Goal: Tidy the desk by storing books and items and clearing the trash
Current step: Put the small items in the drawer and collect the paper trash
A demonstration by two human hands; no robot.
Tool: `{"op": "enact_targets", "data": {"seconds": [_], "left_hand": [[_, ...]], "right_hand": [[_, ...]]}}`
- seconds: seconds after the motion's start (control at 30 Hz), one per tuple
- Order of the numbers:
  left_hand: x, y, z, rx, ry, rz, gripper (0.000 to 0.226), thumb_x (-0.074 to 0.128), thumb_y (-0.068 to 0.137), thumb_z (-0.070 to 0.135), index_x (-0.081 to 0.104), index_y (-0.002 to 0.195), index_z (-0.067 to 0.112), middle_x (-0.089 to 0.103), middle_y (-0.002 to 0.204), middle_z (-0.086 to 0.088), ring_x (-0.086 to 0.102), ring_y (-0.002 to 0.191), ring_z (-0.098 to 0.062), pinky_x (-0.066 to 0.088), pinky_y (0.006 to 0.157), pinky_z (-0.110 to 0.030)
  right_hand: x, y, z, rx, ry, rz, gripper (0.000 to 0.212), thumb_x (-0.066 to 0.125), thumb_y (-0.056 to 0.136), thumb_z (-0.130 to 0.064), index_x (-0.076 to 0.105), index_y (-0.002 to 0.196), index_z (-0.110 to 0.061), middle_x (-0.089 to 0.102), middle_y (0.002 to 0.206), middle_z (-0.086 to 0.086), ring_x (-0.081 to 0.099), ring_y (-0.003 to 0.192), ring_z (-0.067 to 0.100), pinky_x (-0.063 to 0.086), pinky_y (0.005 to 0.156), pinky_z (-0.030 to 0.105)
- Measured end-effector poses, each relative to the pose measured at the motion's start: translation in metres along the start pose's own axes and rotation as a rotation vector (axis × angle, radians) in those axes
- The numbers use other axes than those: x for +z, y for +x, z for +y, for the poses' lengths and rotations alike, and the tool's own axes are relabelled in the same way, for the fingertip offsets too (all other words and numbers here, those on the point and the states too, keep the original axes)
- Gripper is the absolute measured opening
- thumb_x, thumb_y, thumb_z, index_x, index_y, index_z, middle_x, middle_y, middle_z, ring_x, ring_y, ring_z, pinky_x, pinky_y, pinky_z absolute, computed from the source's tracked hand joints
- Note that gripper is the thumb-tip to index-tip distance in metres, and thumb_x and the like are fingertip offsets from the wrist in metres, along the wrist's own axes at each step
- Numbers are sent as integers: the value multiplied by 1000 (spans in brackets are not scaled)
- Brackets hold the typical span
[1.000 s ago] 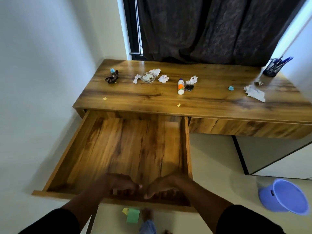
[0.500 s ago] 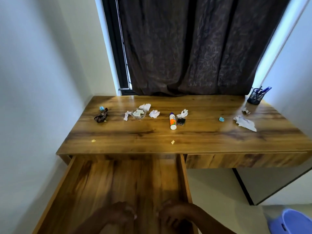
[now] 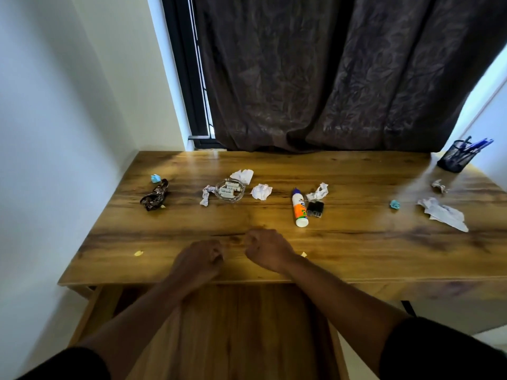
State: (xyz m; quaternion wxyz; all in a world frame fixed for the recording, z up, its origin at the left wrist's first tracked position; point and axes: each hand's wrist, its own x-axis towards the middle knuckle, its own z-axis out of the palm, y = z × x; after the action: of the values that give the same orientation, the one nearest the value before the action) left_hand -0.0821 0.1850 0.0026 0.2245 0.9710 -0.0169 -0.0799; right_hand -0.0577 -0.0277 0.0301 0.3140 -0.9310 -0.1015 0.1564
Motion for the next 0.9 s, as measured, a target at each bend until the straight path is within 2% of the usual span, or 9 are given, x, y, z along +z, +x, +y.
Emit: {"op": "enact_targets", "data": {"seconds": [0.1,0.17,0.23,0.3,0.43,0.57,0.67,0.8,0.9], "left_hand": [[-14,49,-1,46,80,87,30,54,81,47,65,105,34,70,111,12,67,105,-17,50,81,-30],[-21,80,-2,36,72,145,40,64,84,45,61,122,34,65,125,4,60,119,-22,50,93,-36],[-27,107,-2,20,78,172,53,69,83,45,54,132,30,58,136,0,52,129,-27,48,98,-42],[-30,135,-3,41,93,176,66,73,81,47,50,139,24,53,141,-6,48,131,-31,47,99,-45],[-32,182,1,65,184,159,96,75,74,65,42,147,11,47,148,-15,46,134,-37,43,104,-49],[-27,215,5,90,225,96,106,73,72,73,35,151,14,44,152,-15,43,138,-38,37,108,-50],[-22,231,7,131,266,40,110,73,70,76,31,153,18,42,153,-16,42,139,-38,35,112,-50],[-21,242,10,132,258,25,114,79,64,74,32,152,20,43,152,-14,42,138,-37,36,111,-50],[-21,243,11,144,235,43,111,82,63,70,37,150,18,48,147,-15,46,133,-37,39,109,-48]], "right_hand": [[-10,47,-5,19,-84,65,29,62,92,-36,64,119,-26,67,121,1,63,109,24,54,82,34],[-11,75,-6,26,-137,95,41,66,91,-36,60,131,-28,64,130,0,61,116,24,50,82,32],[-11,95,-3,6,-235,112,51,69,90,-38,55,138,-28,60,136,3,58,123,25,51,87,34],[-8,109,1,22,-339,107,63,72,85,-49,51,142,-31,55,140,5,52,129,29,52,93,40],[0,123,6,101,-493,12,96,72,65,-75,44,147,-35,46,147,6,41,137,34,46,99,51],[1,127,11,59,-586,-6,93,65,67,-81,50,142,-29,51,142,6,48,130,32,49,91,46],[-2,127,15,35,-618,-40,100,62,65,-86,47,145,-29,50,143,7,50,128,32,50,90,45],[-13,129,10,12,-654,-162,109,69,60,-87,46,147,-25,50,144,8,51,129,32,53,93,45],[-19,127,8,-16,-681,-190,109,72,61,-84,46,147,-22,51,143,9,51,128,32,53,93,44]]}}
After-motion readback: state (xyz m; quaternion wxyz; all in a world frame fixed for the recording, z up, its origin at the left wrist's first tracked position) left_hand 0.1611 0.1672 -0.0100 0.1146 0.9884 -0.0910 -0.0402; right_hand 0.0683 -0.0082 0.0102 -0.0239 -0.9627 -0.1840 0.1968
